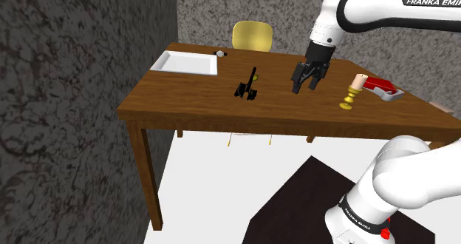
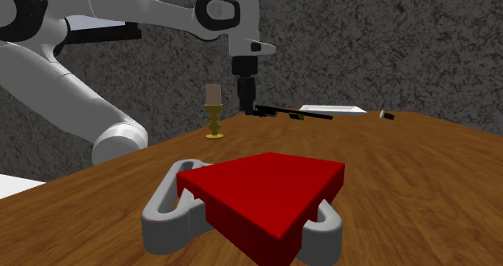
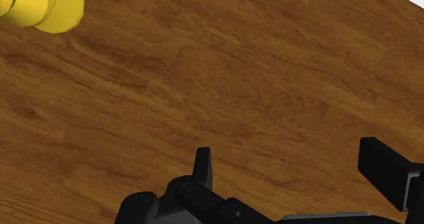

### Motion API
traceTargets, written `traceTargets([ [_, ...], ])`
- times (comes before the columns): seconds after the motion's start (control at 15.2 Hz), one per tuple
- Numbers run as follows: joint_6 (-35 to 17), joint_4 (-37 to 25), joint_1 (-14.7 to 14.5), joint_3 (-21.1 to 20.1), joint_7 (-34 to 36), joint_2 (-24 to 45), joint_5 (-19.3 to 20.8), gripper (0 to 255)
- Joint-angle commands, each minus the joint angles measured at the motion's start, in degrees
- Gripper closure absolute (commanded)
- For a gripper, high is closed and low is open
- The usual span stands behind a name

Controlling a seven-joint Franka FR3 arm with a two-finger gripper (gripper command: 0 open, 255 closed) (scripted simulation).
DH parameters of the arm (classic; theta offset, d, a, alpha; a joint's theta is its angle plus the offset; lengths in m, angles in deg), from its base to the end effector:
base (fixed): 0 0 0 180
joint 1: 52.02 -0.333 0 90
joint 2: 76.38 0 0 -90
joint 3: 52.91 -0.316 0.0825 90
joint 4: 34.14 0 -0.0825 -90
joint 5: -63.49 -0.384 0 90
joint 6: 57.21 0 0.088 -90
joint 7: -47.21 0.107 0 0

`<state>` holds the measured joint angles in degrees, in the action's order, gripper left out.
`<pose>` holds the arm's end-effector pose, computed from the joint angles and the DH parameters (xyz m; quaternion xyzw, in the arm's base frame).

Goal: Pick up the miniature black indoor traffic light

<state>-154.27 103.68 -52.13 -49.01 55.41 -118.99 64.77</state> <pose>0.3274 -0.0286 0.5639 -0.9953 0.0947 -0.0150 0.0126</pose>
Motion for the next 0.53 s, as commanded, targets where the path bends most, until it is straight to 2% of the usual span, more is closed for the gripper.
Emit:
traceTargets([
  [0.0, 0.00, 0.00, 0.00, 0.00, 0.00, 0.00, 0.00, 0],
  [0.46, 1.55, -16.05, 2.95, -6.92, 21.43, 18.52, -3.55, 0],
])
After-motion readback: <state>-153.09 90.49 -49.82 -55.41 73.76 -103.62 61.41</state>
